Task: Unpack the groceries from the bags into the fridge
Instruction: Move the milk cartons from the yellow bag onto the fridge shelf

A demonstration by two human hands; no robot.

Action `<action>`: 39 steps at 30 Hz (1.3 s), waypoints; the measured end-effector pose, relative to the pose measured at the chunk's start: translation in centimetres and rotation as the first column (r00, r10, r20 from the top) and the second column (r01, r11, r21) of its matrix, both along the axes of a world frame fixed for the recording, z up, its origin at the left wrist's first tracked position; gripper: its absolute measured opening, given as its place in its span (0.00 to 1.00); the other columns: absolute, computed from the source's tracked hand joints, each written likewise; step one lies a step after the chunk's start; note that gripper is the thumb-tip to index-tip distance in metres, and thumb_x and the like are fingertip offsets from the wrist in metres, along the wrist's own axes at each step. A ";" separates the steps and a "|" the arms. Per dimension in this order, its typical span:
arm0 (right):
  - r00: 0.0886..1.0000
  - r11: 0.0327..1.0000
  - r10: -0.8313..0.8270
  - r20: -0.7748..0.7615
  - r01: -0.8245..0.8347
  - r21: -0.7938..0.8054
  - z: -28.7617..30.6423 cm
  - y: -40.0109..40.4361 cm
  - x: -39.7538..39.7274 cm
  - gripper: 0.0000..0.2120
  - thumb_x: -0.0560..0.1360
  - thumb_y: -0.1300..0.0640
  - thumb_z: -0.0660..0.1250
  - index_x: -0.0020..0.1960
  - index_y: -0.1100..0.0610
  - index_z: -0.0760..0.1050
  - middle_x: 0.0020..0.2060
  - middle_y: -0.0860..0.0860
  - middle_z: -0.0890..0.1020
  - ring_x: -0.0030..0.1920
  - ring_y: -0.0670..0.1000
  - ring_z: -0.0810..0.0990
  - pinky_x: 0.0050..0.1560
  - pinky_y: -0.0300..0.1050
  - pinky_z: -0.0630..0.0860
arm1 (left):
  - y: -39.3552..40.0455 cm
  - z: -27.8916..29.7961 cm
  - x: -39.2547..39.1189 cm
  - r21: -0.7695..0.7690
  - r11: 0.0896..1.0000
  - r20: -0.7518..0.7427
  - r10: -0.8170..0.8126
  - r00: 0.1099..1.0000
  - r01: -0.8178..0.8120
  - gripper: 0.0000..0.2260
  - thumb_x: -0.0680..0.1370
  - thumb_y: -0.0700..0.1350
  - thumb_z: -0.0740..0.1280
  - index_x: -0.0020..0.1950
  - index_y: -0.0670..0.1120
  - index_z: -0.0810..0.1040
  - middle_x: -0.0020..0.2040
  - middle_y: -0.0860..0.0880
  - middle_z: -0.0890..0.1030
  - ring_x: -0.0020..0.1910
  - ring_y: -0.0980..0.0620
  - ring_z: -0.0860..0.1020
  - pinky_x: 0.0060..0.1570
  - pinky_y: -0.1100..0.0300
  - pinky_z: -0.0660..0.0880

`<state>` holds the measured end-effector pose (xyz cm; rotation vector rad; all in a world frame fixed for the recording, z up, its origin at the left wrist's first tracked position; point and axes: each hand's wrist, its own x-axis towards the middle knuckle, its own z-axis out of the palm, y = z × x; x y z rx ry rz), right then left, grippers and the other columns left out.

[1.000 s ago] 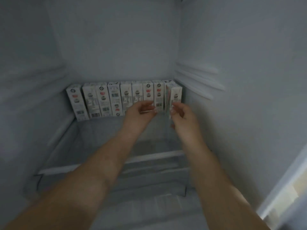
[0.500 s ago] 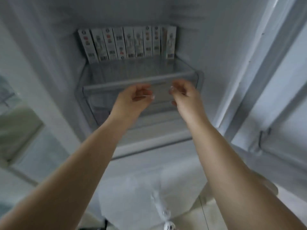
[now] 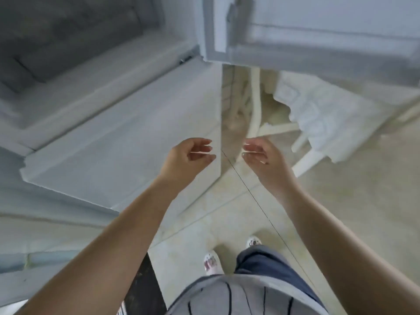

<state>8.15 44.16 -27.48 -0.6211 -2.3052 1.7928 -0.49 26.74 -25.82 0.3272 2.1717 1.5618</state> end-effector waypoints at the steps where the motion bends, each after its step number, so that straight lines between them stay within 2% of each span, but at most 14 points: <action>1: 0.999 0.999 -0.045 0.030 0.045 0.000 -0.7 1.1 2.0 0.14 0.75 0.61 0.67 0.59 0.53 0.74 0.52 0.47 0.80 0.49 0.41 0.79 0.52 0.34 0.73 | 1.2 -0.9 1.1 -0.018 0.999 0.013 -0.046 0.999 0.046 0.12 0.73 0.40 0.72 0.49 0.56 0.77 0.48 0.54 0.81 0.45 0.60 0.81 0.52 0.62 0.77; 4: 0.982 0.987 -0.162 0.098 0.163 -0.005 -2.3 4.3 7.2 0.15 0.75 0.62 0.67 0.61 0.56 0.73 0.52 0.49 0.79 0.46 0.39 0.78 0.45 0.27 0.72 | 4.7 -2.9 3.9 -0.052 0.985 0.031 -0.161 0.986 0.163 0.12 0.73 0.40 0.71 0.50 0.55 0.77 0.48 0.54 0.81 0.47 0.60 0.81 0.52 0.65 0.77; 7: 0.938 0.945 -0.318 0.139 0.325 -0.033 -3.7 8.4 12.7 0.14 0.75 0.63 0.67 0.60 0.57 0.73 0.51 0.50 0.78 0.44 0.40 0.77 0.43 0.26 0.72 | 10.2 -4.5 7.1 -0.075 0.951 0.078 -0.294 0.953 0.300 0.12 0.73 0.40 0.72 0.54 0.51 0.77 0.49 0.52 0.81 0.48 0.59 0.80 0.51 0.66 0.76; 10: 0.890 0.897 -0.427 0.157 0.440 -0.051 -4.7 13.1 18.0 0.13 0.74 0.62 0.68 0.58 0.54 0.73 0.51 0.49 0.79 0.45 0.38 0.78 0.47 0.31 0.74 | 17.0 -5.4 10.7 -0.057 0.912 0.127 -0.397 0.909 0.406 0.12 0.73 0.39 0.71 0.55 0.48 0.77 0.50 0.50 0.81 0.47 0.60 0.80 0.50 0.68 0.76; 13: 0.853 0.857 -0.493 0.172 0.510 -0.076 -5.2 18.6 23.0 0.13 0.74 0.62 0.69 0.56 0.53 0.73 0.50 0.50 0.79 0.47 0.44 0.79 0.50 0.37 0.76 | 24.8 -5.6 14.1 -0.053 0.871 0.123 -0.480 0.868 0.489 0.13 0.74 0.40 0.71 0.57 0.47 0.76 0.51 0.51 0.81 0.49 0.60 0.79 0.49 0.69 0.75; 16: 0.818 0.827 -0.544 0.186 0.560 -0.045 -5.2 25.1 27.1 0.13 0.74 0.61 0.69 0.58 0.53 0.73 0.51 0.50 0.79 0.49 0.47 0.80 0.52 0.41 0.76 | 32.0 -5.4 16.9 -0.036 0.863 0.103 -0.498 0.861 0.504 0.13 0.74 0.41 0.71 0.57 0.50 0.76 0.52 0.51 0.81 0.50 0.60 0.80 0.50 0.68 0.76; 20: 0.800 0.808 -0.580 0.156 0.589 -0.013 -5.0 34.1 30.3 0.13 0.73 0.58 0.69 0.55 0.48 0.72 0.50 0.46 0.79 0.50 0.46 0.80 0.55 0.47 0.77 | 40.3 -5.0 19.4 0.014 0.880 0.110 -0.473 0.874 0.475 0.12 0.74 0.40 0.71 0.55 0.50 0.76 0.52 0.50 0.81 0.49 0.60 0.80 0.50 0.66 0.77; 24: 0.802 0.809 -0.576 0.155 0.587 -0.033 -4.8 40.8 31.1 0.13 0.74 0.56 0.69 0.56 0.47 0.72 0.50 0.44 0.78 0.52 0.45 0.79 0.53 0.42 0.76 | 46.9 -5.2 20.2 0.035 0.877 0.132 -0.480 0.867 0.480 0.12 0.74 0.40 0.71 0.56 0.50 0.77 0.51 0.52 0.81 0.48 0.62 0.80 0.48 0.64 0.76; 30: 0.806 0.810 -0.565 0.176 0.582 -0.066 -6.4 51.0 29.1 0.14 0.74 0.57 0.70 0.57 0.48 0.71 0.52 0.46 0.77 0.54 0.46 0.78 0.53 0.43 0.76 | 58.1 -6.3 18.0 0.063 0.890 0.162 -0.455 0.875 0.451 0.12 0.74 0.40 0.71 0.56 0.50 0.77 0.51 0.53 0.81 0.52 0.57 0.80 0.57 0.55 0.77; 33: 0.806 0.807 -0.573 0.150 0.587 -0.072 -6.3 57.9 25.9 0.14 0.73 0.57 0.70 0.56 0.49 0.72 0.52 0.47 0.78 0.53 0.46 0.78 0.54 0.46 0.77 | 65.1 -6.2 15.3 0.090 0.891 0.143 -0.453 0.880 0.444 0.12 0.74 0.39 0.71 0.56 0.49 0.77 0.49 0.53 0.81 0.51 0.57 0.79 0.58 0.55 0.76; 37: 0.830 0.831 -0.542 0.133 0.553 -0.060 -4.7 67.0 20.9 0.14 0.73 0.57 0.70 0.56 0.49 0.72 0.49 0.47 0.77 0.50 0.45 0.78 0.45 0.39 0.74 | 74.4 -5.4 11.1 0.098 0.889 0.120 -0.456 0.882 0.447 0.12 0.74 0.39 0.71 0.56 0.48 0.76 0.49 0.51 0.81 0.49 0.57 0.79 0.55 0.57 0.76; 39: 0.833 0.835 -0.540 0.119 0.548 -0.052 -3.6 71.3 18.6 0.14 0.73 0.58 0.70 0.56 0.49 0.72 0.50 0.48 0.77 0.50 0.46 0.78 0.45 0.39 0.74 | 78.4 -4.7 9.2 0.105 0.883 0.109 -0.467 0.878 0.457 0.12 0.74 0.39 0.70 0.56 0.48 0.76 0.49 0.51 0.80 0.48 0.57 0.79 0.52 0.59 0.76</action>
